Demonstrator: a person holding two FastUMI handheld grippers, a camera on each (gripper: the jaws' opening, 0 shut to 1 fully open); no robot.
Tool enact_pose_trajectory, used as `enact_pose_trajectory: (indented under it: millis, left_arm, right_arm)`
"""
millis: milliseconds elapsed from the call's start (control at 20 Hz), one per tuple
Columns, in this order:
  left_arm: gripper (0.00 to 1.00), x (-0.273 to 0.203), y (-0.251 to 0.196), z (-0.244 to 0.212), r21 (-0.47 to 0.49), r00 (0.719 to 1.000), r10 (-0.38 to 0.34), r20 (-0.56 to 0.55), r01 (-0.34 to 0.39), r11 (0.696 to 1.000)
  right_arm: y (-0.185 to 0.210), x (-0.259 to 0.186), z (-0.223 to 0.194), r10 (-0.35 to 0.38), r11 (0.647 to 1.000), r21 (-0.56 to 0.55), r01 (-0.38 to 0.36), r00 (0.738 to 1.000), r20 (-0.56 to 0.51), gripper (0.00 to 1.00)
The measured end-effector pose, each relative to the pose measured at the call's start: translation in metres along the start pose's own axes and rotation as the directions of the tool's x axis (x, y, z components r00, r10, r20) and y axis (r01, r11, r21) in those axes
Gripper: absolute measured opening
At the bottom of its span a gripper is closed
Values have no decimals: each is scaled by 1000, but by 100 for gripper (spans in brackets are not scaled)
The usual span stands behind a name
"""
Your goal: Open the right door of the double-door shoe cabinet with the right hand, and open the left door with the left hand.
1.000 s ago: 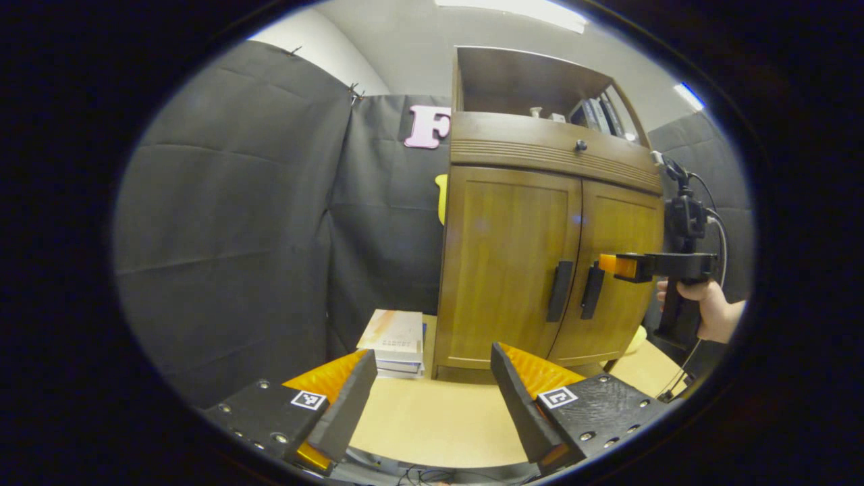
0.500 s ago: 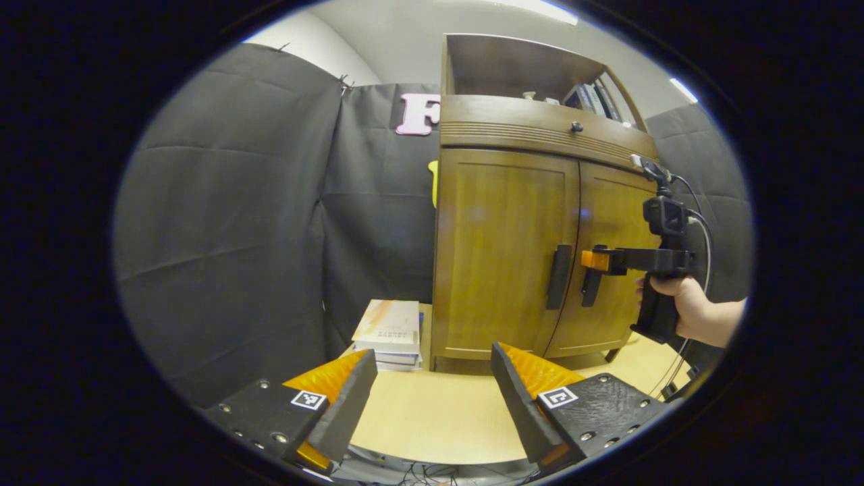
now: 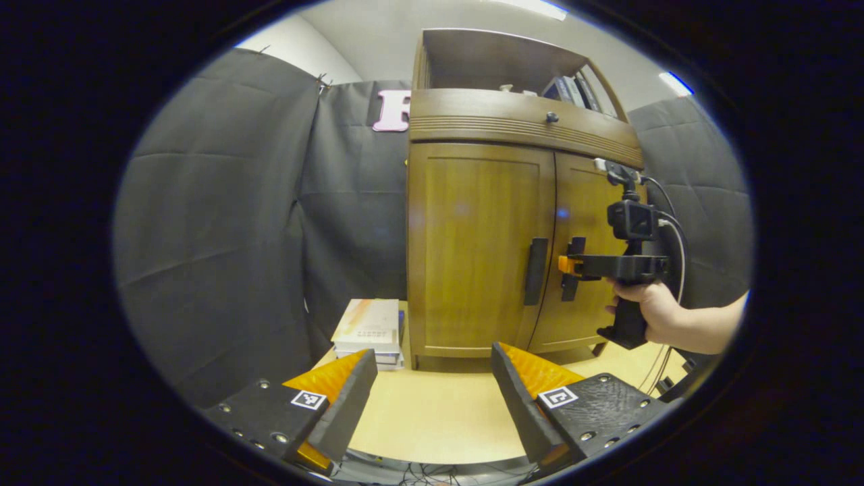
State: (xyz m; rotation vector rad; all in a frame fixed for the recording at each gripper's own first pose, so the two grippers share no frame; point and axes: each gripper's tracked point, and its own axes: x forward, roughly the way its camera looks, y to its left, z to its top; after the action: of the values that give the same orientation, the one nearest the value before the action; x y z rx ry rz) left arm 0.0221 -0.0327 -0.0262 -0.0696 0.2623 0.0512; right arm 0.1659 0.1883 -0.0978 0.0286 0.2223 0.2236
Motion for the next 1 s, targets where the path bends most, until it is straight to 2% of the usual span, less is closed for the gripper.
enact_pose_trajectory:
  millis: [50, 200, 350, 550, 700, 800, 1000]
  left_arm:
    - [99, 2, -1, 1, 5, 1000, -2, 1, 2, 1000]
    - [99, -1, -4, 2, 1, 1000, -10, 5, 10, 1000]
    - [96, -3, -3, 2, -8, 1000, -18, 13, 18, 1000]
    - [99, 2, 3, 6, -24, 1000, -17, 25, 17, 1000]
    - [96, 11, 12, 4, -51, 999, -19, 28, 21, 998]
    - [99, 17, 19, 2, -51, 1000, -18, 25, 20, 998]
    - [99, 39, 20, -1, -39, 999, -48, 16, 49, 998]
  right_arm:
    - [0, -1, 0, 3, 1000, -4, -3, 1000, -3, 39]
    - [1, 1, -2, 32, 999, -5, -32, 999, -5, 24]
    - [2, -2, -2, 60, 998, 6, -60, 998, -10, 17]
    - [-1, -6, 4, 63, 998, -7, -63, 998, -3, 17]
    - [-2, -12, 8, 89, 996, -11, -89, 996, -12, 17]
    - [-1, -12, 8, 104, 994, -12, -104, 994, -13, 17]
    - [-2, -20, 15, 118, 993, -17, -118, 993, -11, 17]
